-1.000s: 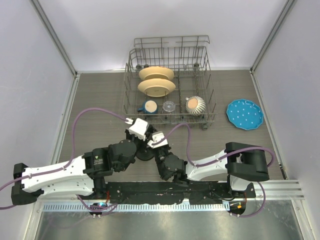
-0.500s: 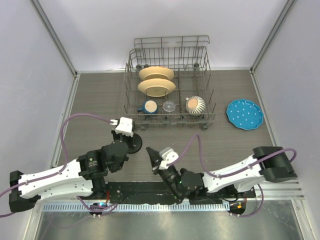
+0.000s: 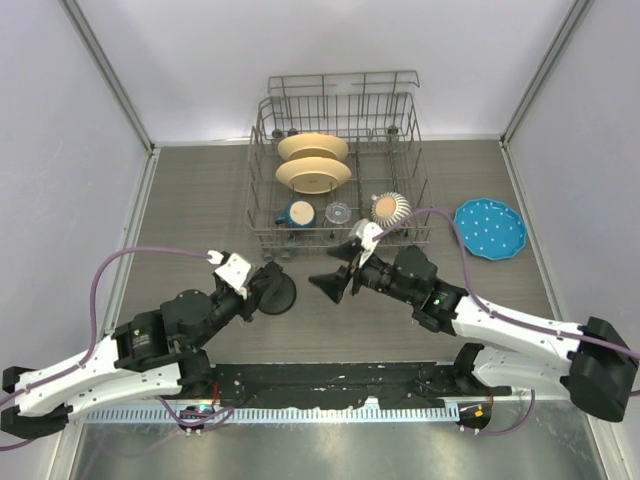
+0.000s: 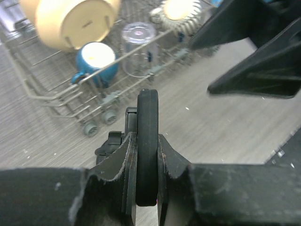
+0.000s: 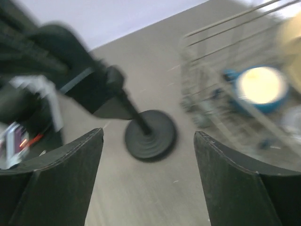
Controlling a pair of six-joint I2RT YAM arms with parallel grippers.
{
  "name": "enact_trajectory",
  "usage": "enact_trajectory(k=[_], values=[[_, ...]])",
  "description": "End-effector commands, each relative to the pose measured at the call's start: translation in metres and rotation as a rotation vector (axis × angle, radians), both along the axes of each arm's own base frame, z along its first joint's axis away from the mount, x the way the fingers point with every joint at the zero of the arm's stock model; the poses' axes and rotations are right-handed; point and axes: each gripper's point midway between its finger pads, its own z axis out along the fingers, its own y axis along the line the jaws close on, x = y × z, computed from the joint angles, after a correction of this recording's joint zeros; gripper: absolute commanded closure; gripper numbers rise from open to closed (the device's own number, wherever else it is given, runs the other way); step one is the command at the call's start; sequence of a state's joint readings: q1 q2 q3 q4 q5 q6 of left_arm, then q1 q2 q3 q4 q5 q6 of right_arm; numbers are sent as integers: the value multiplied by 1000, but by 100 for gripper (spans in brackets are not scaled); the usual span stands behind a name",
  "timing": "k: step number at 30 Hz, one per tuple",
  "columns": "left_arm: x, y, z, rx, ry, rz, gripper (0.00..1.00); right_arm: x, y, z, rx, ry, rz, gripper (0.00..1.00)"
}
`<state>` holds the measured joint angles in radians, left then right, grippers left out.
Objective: Place the phone on the phone stand
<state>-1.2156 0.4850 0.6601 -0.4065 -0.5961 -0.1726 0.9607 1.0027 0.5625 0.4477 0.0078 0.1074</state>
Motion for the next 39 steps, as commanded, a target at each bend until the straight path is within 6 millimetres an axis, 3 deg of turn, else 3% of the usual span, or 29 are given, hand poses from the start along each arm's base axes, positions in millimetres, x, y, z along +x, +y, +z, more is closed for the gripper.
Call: enact_trajectory(k=[1,4,6,9,17,20,26,28,29,31,32,33,34,35,39], values=[[-42,-20,14,-11,12,-305,100,-78,45,-7,-16,-6,570,14],[-48,-16,15,26,-5,-346,100,-75,56,-3,-40,-85,619,14],[-54,-19,15,33,-14,-396,100,-71,65,-13,-86,-110,655,14],[-62,-25,10,75,-6,-461,100,-75,76,-13,-97,-132,733,17],[-66,-32,13,111,-42,-526,100,-82,98,-12,-114,-163,824,26],[-67,-34,16,107,-55,-540,100,-88,104,-18,-135,-159,847,35],[-65,-38,19,112,-74,-543,100,-96,108,-29,-166,-155,846,68],[-62,-39,20,110,-78,-529,100,-91,107,-33,-188,-145,803,82],[-57,-41,23,102,-89,-509,100,-93,108,-32,-191,-144,788,98],[-50,-44,23,93,-92,-472,100,-76,108,-37,-199,-117,630,99],[-46,-49,24,85,-98,-460,100,-78,107,-27,-165,-109,569,99],[-45,-52,21,91,-97,-458,100,-77,102,-32,-137,-116,513,99],[-44,-56,20,90,-96,-459,100,-66,96,-27,-109,-126,403,99],[-44,-61,24,70,-108,-468,100,-67,89,-14,-58,-143,370,99],[-40,-81,27,37,-108,-483,100,-60,68,-3,13,-109,248,99]])
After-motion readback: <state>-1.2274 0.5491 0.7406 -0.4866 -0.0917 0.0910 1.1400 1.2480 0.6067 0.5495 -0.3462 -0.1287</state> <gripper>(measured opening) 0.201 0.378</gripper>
